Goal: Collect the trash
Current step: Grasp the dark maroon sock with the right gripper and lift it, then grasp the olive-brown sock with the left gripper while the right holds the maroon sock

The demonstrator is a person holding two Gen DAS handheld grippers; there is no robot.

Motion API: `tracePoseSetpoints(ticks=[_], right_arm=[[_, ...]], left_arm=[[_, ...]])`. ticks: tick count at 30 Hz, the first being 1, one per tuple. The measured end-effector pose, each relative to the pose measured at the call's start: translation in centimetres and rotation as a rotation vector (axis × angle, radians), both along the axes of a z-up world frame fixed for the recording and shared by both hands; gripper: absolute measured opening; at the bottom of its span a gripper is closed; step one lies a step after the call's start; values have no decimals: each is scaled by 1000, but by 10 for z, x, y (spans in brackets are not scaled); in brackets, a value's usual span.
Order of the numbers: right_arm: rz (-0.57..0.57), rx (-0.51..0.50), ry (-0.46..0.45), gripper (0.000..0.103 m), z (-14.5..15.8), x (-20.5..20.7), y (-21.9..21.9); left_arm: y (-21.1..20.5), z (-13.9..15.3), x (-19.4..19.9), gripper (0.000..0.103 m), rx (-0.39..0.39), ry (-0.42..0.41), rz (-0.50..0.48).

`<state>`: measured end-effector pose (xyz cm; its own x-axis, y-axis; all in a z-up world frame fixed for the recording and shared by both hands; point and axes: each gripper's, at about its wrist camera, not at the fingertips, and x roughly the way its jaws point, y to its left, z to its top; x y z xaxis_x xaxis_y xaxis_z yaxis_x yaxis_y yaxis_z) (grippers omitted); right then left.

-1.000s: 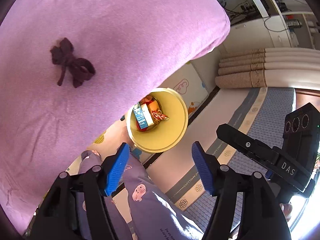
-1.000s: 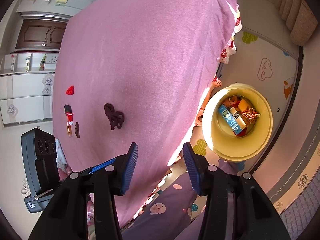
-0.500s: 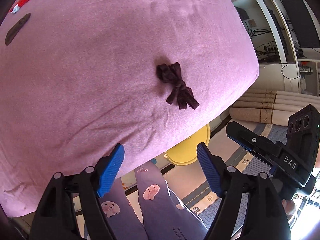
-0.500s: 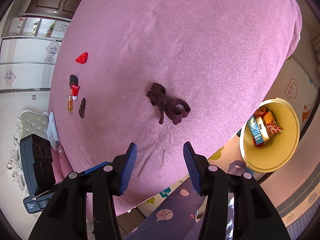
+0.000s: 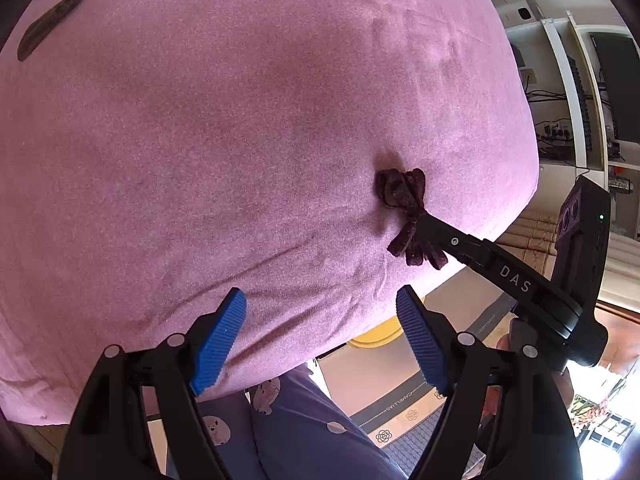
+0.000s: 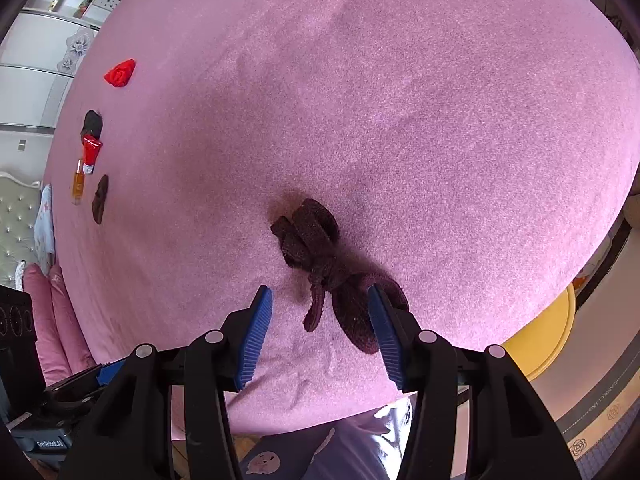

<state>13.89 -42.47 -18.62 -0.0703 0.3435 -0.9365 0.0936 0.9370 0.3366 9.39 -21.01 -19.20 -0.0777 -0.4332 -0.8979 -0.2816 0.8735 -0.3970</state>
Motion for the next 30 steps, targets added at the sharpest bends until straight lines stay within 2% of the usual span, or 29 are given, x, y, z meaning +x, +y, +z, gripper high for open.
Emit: tracePoseSetpoints(ticks=[5, 11, 15, 19, 25, 30], right_arm=[[-3, 9, 45, 51, -21, 11, 1], [10, 19, 67, 51, -30, 15, 3], [46, 1, 63, 31, -27, 18, 5], [4, 127, 71, 26, -18, 26, 4], [76, 222, 67, 26, -4, 56, 53], [182, 286, 57, 26, 9, 84, 125]], left_arm=[[-4, -23, 12, 77, -12, 39, 8], [-13, -43, 24, 77, -34, 70, 30], [-13, -49, 30, 77, -39, 82, 46], [-3, -49, 30, 77, -42, 84, 94], [40, -37, 27, 77, -43, 64, 234], [97, -22, 24, 77, -10, 26, 346]])
